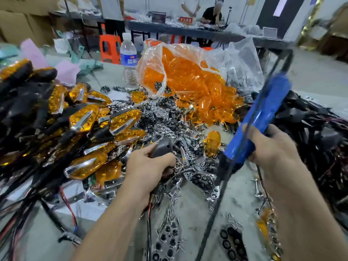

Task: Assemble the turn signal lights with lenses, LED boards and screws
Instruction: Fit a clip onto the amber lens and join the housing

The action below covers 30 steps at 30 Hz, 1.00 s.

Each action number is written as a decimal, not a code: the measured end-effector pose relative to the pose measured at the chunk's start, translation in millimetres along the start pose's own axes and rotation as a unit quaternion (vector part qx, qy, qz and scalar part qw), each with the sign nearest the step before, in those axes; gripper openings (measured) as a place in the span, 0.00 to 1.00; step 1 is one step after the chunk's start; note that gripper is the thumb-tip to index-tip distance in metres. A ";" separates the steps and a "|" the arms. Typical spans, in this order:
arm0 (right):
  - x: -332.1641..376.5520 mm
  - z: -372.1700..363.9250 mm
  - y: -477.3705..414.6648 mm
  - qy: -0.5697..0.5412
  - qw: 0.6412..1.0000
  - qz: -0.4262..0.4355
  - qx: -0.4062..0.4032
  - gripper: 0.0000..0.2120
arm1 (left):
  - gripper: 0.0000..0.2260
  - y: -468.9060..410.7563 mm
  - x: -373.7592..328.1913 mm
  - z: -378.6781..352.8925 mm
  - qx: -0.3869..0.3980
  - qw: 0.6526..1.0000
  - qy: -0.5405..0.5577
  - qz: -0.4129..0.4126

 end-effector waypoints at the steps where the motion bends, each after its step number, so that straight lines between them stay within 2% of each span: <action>1: 5.0 -1.2 -0.8 -0.073 0.997 0.014 -0.014 0.02 | 0.14 1.1 -1.4 -0.5 -0.004 1.000 -0.006 -0.004; 4: 12.8 -5.1 6.6 -0.259 0.964 0.048 -0.046 0.06 | 0.21 2.3 -3.3 -2.0 -0.020 0.999 -0.029 -0.018; 7: 13.0 -11.5 16.7 -0.352 0.934 0.031 -0.054 0.06 | 0.24 2.6 -2.9 -2.6 -0.044 0.997 -0.049 -0.027; 9: 10.2 -17.6 21.8 -0.351 0.934 0.022 -0.056 0.05 | 0.24 2.9 -1.7 -4.1 -0.056 0.996 -0.063 -0.032; 12: 2.2 -26.0 32.0 -0.334 0.941 0.037 -0.037 0.08 | 0.26 2.3 -0.4 -6.6 -0.074 0.993 -0.086 -0.041; 16: -11.5 -23.1 35.2 -0.373 0.926 0.010 -0.052 0.09 | 0.21 -0.8 0.8 -6.0 -0.100 0.985 -0.130 -0.055; 20: -17.8 -15.8 34.4 -0.388 0.920 0.001 -0.049 0.10 | 0.22 -3.9 3.9 -6.5 -0.113 0.976 -0.165 -0.080; 23: -21.0 -14.3 34.3 -0.380 0.924 -0.001 -0.038 0.11 | 0.12 -5.4 9.4 -8.0 -0.108 0.975 -0.174 -0.084; 27: -24.5 -15.7 35.0 -0.389 0.919 0.049 0.045 0.16 | 0.09 -4.7 15.8 -6.2 -0.115 0.970 -0.196 -0.088; 30: -23.2 -18.5 38.7 -0.426 0.887 0.096 0.148 0.21 | 0.09 -3.9 15.8 -2.8 -0.143 0.966 -0.200 -0.080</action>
Point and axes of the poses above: each hand's wrist, its own y-axis away from the middle knuckle, its own z-axis out of the back of the hand, x = y × z, the point moved 2 cm from there along -y, towards the middle knuckle, and after that the axes turned 11 degrees about z, right-handed, at the moved point
